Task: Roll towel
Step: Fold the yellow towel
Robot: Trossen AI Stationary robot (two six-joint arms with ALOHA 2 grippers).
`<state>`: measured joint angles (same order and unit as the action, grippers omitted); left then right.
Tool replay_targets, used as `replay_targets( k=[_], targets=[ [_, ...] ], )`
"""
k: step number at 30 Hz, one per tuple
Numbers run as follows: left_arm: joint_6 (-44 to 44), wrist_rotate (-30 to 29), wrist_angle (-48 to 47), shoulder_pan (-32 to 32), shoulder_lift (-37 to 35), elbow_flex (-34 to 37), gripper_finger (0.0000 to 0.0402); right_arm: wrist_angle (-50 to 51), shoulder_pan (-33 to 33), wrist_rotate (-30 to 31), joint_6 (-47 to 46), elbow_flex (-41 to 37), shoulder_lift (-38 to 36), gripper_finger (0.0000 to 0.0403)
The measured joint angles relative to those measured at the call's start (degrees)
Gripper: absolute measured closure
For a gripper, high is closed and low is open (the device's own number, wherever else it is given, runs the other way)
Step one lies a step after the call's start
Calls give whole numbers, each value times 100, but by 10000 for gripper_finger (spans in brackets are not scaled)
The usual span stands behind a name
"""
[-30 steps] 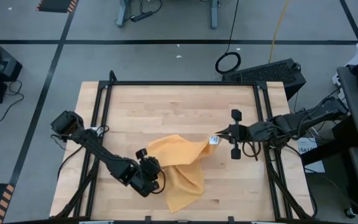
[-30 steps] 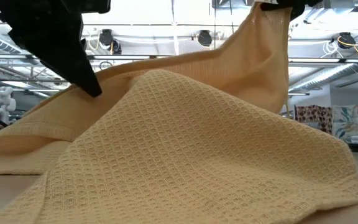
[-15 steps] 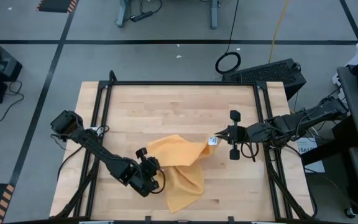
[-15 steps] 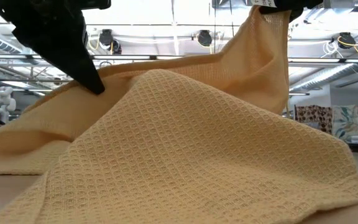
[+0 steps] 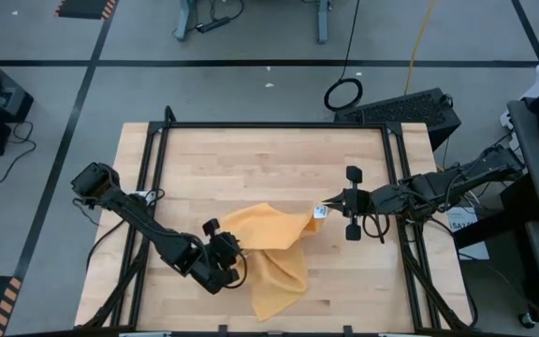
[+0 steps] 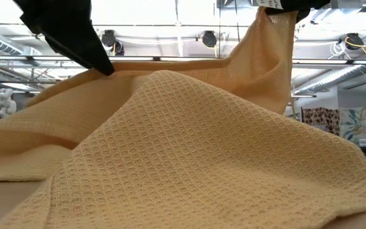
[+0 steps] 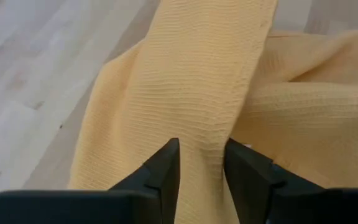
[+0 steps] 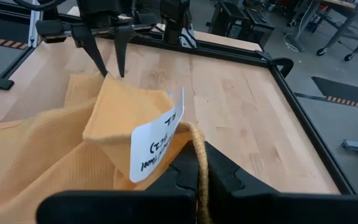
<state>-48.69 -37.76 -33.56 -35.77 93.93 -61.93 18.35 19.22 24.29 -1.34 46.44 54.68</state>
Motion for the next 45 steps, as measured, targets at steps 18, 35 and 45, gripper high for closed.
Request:
replay_targets(
  k=[18, 35, 45],
  targets=[
    [1118, -489, -145, 216, -15, -258, 397, 40, 0, 389, 9, 0, 2, 403],
    [4404, -5226, -1168, 826, -1693, -1821, 397, -1231, -486, 3559, 2266, 0, -16, 402],
    [5868, -3496, 701, 539, -2092, -1912, 397, -1996, -32, 1939, 1986, 0, -479, 403]
  ],
)
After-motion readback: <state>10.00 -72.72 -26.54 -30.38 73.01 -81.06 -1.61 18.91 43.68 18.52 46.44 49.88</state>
